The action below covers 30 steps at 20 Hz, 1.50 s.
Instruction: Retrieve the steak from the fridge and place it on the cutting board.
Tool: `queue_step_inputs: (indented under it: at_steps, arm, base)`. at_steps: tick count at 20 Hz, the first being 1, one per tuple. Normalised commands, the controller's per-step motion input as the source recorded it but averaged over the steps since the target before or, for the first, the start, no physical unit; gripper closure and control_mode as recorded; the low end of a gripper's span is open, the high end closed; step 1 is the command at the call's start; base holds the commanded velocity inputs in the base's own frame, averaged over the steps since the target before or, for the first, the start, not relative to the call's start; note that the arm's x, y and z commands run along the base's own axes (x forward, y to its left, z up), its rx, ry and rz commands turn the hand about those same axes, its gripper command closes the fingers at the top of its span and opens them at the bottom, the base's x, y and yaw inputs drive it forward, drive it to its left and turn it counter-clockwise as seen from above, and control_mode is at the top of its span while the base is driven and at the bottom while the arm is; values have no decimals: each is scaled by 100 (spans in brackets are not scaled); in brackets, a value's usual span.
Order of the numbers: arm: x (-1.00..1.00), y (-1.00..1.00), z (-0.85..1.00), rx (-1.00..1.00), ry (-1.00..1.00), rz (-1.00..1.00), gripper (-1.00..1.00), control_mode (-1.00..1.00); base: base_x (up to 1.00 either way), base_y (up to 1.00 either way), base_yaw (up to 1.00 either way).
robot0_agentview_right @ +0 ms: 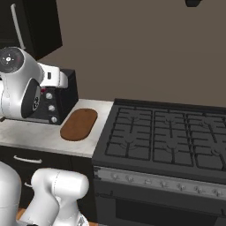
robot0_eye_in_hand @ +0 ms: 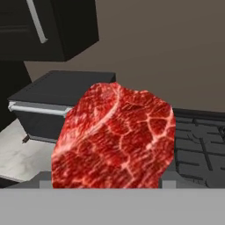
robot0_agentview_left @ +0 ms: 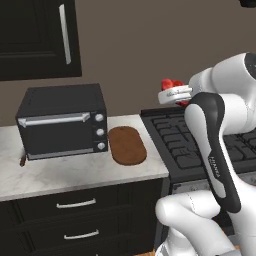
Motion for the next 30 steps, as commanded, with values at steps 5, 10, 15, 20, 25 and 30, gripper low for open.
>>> queue_step_inputs:
  at_steps: [5, 10, 15, 20, 25, 30]
  arm:
    - [0, 0, 0, 0, 0, 0, 100, 100]
    - [3, 0, -5, 0, 3, 0, 100, -100]
    - [22, 0, -16, 0, 5, 0, 100, -100]
    - [29, 0, -21, 0, 5, 0, 100, -100]
    - [34, 0, -29, 0, 5, 0, 100, -100]
    - [25, 0, -33, 0, 6, 0, 100, -100]
  base:
    - [1, 0, 0]
    - [0, 0, 0]
    - [0, 0, 0]
    - [0, 0, 0]
    - [0, 0, 0]
    - [0, 0, 0]
